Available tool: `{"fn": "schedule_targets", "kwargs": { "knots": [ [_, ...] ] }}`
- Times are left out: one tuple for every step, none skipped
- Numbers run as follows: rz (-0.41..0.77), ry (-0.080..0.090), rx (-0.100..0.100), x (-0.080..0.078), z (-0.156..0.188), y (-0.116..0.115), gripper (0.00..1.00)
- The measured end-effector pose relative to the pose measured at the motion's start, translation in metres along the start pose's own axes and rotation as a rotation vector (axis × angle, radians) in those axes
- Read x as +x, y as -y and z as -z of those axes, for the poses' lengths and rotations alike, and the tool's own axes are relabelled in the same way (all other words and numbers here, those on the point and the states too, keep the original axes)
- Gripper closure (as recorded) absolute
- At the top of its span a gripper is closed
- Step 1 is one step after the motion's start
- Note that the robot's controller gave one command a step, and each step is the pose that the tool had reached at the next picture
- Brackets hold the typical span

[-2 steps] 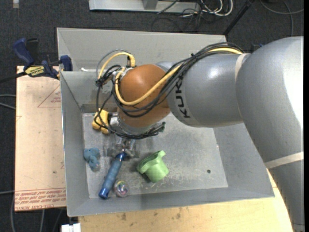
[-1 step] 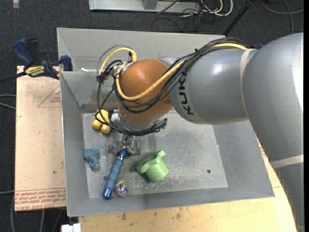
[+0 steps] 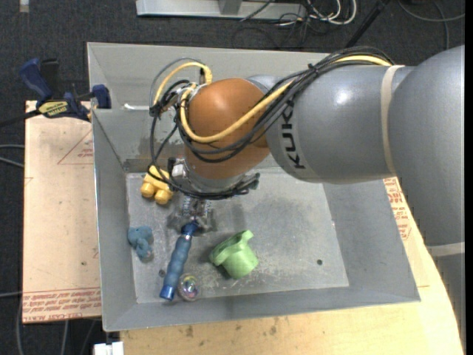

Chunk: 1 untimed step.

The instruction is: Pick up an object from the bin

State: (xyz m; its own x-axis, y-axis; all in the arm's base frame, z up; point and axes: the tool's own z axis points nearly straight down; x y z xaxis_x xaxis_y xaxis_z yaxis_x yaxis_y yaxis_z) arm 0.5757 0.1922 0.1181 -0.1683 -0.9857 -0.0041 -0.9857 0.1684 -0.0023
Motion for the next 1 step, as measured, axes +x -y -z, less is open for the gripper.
{"fn": "schedule_targets", "kwargs": {
  "knots": [
    [-0.004,0.001,0.002,-0.0014,0.0502,0.0011,1.0]
  ]
}}
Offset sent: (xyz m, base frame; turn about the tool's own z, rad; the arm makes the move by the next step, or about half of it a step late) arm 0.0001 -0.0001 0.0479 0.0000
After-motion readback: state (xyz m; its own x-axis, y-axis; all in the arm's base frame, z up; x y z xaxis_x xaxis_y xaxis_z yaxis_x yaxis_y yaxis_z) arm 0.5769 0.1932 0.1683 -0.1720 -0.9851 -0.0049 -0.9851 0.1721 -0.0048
